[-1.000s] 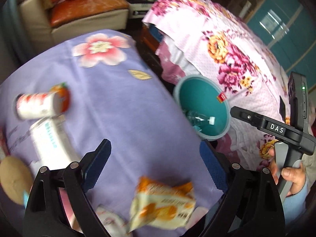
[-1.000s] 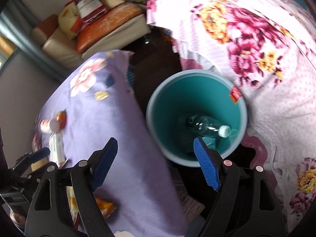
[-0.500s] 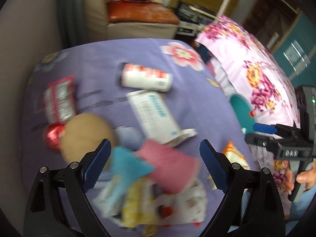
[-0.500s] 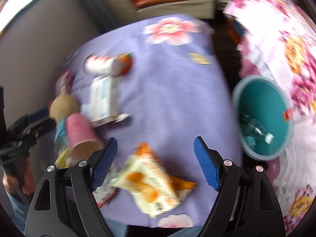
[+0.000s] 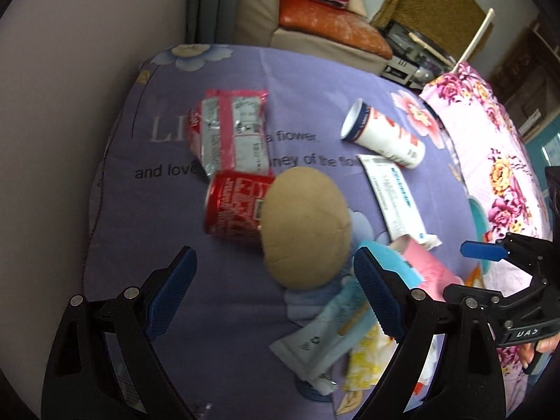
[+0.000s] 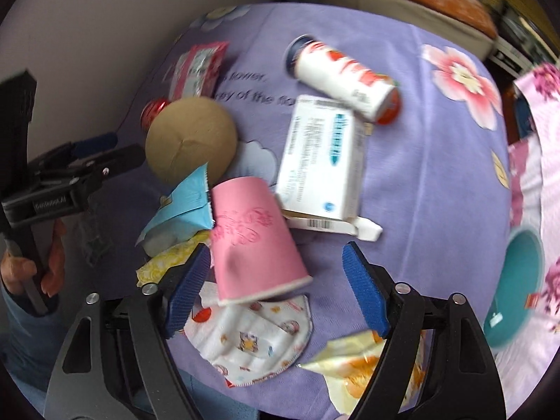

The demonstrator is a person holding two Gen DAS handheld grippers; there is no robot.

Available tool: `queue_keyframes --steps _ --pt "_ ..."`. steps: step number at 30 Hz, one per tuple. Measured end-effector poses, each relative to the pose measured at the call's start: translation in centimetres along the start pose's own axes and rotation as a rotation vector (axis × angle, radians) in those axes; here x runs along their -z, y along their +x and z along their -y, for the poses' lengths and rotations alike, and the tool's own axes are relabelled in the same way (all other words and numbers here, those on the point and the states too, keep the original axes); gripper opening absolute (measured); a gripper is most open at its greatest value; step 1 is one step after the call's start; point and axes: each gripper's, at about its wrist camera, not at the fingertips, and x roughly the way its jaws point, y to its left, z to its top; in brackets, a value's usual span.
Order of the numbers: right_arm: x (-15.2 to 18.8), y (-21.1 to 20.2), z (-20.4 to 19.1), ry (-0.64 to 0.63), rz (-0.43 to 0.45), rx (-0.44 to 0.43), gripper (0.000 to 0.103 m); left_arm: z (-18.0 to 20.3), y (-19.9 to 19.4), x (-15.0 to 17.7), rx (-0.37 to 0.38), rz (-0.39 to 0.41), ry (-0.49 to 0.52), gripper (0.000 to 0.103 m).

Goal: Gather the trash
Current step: 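Grasp the round cake with the left tool while the right tool grasps the pink paper cup, then carry the cake and pink cup over the teal bin with both tools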

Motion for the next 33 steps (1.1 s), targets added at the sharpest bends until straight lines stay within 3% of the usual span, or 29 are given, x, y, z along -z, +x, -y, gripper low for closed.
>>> queue_keyframes --steps 2,12,14,15,16,19,22,27,30,33 --pt "-0.3 0.7 -0.4 -0.017 -0.021 0.002 0.059 -0.4 0.3 0.1 0.004 -0.004 -0.011 0.091" --pt "-1.0 3.9 -1.5 -0.041 -0.086 -0.026 0.062 -0.2 3.3 0.5 0.049 -0.031 -0.082 0.091" --pt "-0.7 3.7 -1.6 -0.049 -0.065 -0.032 0.058 0.1 3.4 0.8 0.077 -0.009 -0.097 0.091" --pt "-0.7 3.5 -1.5 -0.047 -0.054 -0.043 0.057 0.4 3.3 0.8 0.085 0.003 -0.095 0.084" --pt "-0.6 3.1 -1.3 -0.041 -0.043 -0.054 0.057 1.0 3.0 0.9 0.093 0.021 -0.08 0.064" --pt "-0.2 1.7 -0.6 -0.018 -0.005 -0.076 0.056 2.4 2.3 0.9 0.096 0.043 -0.04 0.047" --pt "0.2 0.6 0.3 0.01 0.028 -0.082 0.056 3.9 1.6 0.6 0.146 0.055 -0.001 0.035" --pt "0.5 -1.8 3.1 0.08 0.087 -0.075 0.056 6.3 1.8 -0.2 0.197 0.05 0.032 0.03" --pt "1.2 -2.6 6.0 0.163 0.112 -0.054 0.056 7.9 3.2 -0.5 0.17 0.03 0.057 0.031" --pt "1.6 -3.0 8.7 0.222 0.12 -0.042 0.056 8.6 4.8 -1.0 0.19 0.011 0.05 0.033"
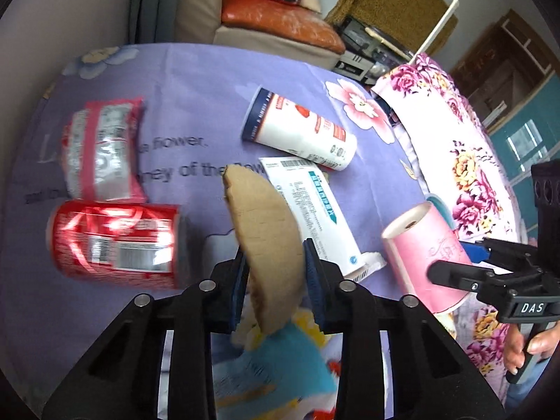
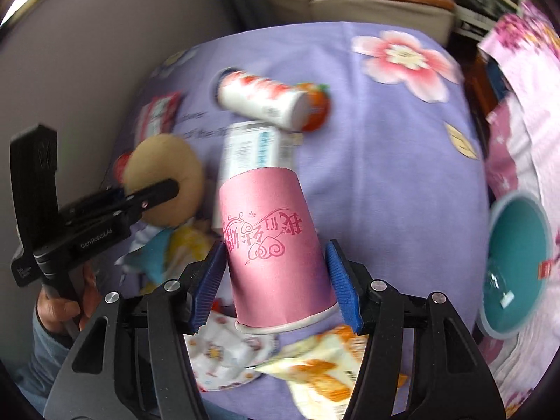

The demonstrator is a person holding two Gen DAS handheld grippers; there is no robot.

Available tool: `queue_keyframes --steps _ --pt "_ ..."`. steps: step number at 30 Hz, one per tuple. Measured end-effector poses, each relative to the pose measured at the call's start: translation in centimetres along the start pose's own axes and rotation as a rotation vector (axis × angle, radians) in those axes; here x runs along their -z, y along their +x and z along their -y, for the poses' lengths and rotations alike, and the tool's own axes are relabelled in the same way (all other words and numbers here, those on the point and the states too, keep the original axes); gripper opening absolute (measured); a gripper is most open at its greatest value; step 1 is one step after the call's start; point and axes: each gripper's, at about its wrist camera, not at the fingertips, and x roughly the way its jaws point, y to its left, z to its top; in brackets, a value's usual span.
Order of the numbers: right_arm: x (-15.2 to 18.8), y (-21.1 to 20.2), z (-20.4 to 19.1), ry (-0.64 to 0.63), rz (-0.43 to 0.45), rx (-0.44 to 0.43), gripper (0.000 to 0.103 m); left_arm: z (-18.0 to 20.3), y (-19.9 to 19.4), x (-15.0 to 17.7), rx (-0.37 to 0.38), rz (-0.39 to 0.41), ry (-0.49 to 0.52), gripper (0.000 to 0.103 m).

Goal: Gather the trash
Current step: 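Carry the cake and pink cup over the teal bin with both tools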

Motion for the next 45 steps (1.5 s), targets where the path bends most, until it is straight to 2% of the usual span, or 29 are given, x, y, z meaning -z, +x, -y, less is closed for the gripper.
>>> queue_keyframes --steps 3,4,6,13,17,22,28,33,38,45 --pt "0.2 0.0 1.8 0.035 0.005 0.002 0.056 0.7 0.8 -0.5 -0.009 -0.001 0.017 0.03" --pt "0.3 -0.1 2.2 0.042 0.007 0.001 0.056 1.0 0.7 -0.5 -0.008 0.007 0.015 0.019" --pt "0.4 -0.1 3.0 0.06 0.021 -0.003 0.056 2.0 0.3 -0.6 -0.004 0.018 0.037 0.012" --pt "0.5 -0.2 5.6 0.13 0.07 -0.041 0.055 4.2 -1.2 -1.7 0.025 0.049 0.055 0.012" --pt "0.8 -1.0 7.6 0.181 0.099 -0.067 0.055 6.8 -2.4 -2.3 0.022 0.082 0.113 0.012" --pt "1.2 -2.7 9.8 0.231 0.151 -0.086 0.055 10.6 -2.2 -2.5 0.09 0.068 0.172 0.012" --pt "3.1 -6.8 15.3 0.344 0.263 -0.065 0.055 17.5 0.7 -2.8 0.151 0.014 0.285 0.012" --pt "6.1 -10.1 21.5 0.464 0.338 -0.014 0.055 24.0 4.3 -2.3 0.208 -0.045 0.371 0.012" --pt "9.0 -11.5 26.4 0.554 0.366 0.029 0.055 29.6 7.8 -1.0 0.242 -0.107 0.435 0.012" --pt "11.5 -11.9 30.8 0.617 0.38 0.035 0.055 34.1 10.9 0.4 0.246 -0.167 0.489 0.012"
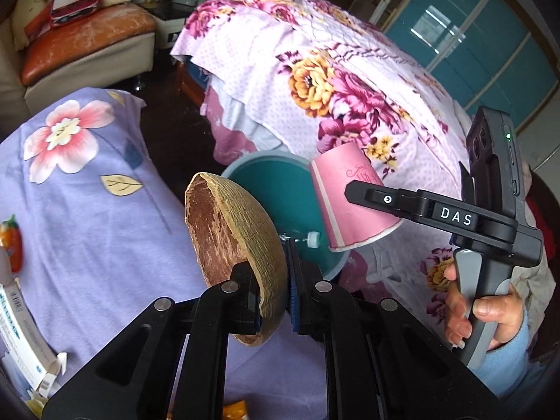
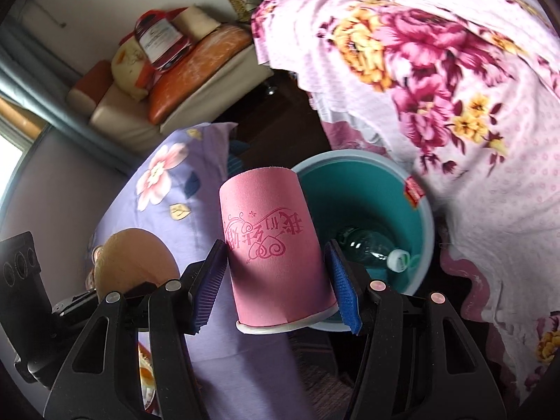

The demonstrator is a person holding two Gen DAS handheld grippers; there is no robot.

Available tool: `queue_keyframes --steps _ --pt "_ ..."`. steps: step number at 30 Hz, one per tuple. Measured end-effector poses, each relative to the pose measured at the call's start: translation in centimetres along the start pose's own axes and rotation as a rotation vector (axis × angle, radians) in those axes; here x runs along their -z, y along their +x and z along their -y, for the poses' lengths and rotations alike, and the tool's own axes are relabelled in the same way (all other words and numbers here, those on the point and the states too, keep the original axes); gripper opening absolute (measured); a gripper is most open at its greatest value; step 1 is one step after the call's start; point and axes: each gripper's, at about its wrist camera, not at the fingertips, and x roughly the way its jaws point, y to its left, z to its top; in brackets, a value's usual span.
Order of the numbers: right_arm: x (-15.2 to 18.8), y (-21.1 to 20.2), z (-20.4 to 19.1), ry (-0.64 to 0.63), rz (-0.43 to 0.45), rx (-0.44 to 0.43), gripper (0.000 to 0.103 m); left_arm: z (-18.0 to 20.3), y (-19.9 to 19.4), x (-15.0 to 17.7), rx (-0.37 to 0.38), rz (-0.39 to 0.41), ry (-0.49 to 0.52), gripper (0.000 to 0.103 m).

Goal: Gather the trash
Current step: 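Carry the cake and pink cup over the teal bin with both tools, then open the left tool to drop the cake while the right tool drops the cup into the bin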

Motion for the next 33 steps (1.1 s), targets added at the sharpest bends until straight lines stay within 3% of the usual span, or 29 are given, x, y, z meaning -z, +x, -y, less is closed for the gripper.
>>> queue_keyframes --steps 10,21,23,27,33 --pt "-0.4 0.1 3.7 0.06 0.009 0.013 0.055 3.2 4.7 -1.3 0.004 -0.076 0.055 0.012" --pt "-0.8 0.1 6.1 0.095 0.015 0.052 0.055 3.9 9.4 -1.8 0.017 -0.152 0.043 0.013" --pt "-0.8 0.2 6.3 0.096 0.012 0.055 0.055 3.7 10.0 -1.8 0.013 -0.165 0.029 0.018" --pt "-0.9 0.5 6.6 0.101 0.004 0.061 0.055 3.0 9.8 -1.6 0.001 -0.149 0.014 0.051" --pt "-1.0 1.3 6.2 0.1 -0.009 0.065 0.055 2.0 8.8 -1.3 0.011 -0.137 -0.027 0.061"
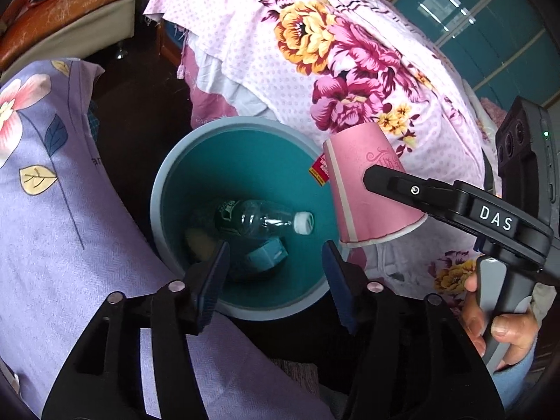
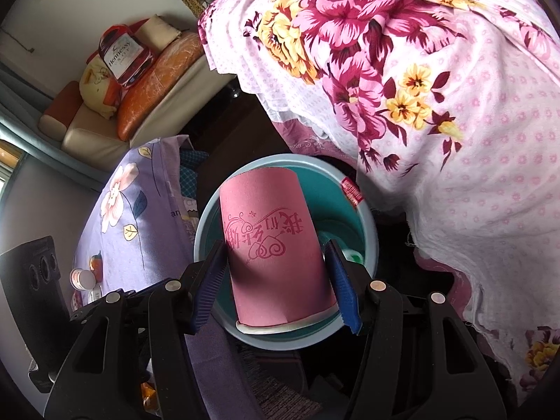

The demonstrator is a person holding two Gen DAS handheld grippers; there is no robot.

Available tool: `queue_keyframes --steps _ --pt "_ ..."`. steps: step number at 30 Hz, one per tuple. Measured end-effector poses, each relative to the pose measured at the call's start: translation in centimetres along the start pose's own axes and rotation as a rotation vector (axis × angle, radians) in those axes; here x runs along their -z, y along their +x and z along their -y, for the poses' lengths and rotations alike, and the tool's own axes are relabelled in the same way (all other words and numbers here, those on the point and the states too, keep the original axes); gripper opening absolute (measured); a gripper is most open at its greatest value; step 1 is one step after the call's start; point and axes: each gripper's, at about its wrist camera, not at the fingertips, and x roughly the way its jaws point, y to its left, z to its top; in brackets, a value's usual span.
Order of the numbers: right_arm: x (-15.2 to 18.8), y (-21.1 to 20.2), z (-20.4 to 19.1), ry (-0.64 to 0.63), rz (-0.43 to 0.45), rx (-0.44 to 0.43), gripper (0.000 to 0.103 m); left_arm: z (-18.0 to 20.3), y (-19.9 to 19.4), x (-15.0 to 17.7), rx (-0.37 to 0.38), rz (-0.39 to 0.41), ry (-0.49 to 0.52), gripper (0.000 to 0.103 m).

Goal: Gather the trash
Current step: 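Open the left tool to drop the cake while the right tool drops the cup into the bin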

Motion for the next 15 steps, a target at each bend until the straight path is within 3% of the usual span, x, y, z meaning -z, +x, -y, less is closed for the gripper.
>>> queue_keyframes --steps 7,15 --pt "0.0 0.9 -1.1 -0.02 -0.025 0.002 0.057 -1.4 -2.4 0.5 -0.012 0.05 -0.056 0.082" --pt "0.4 1.6 -2.6 -0.04 -0.056 0.014 0.067 -2.6 -4.2 0.6 -0.029 0.077 -0.091 0.089"
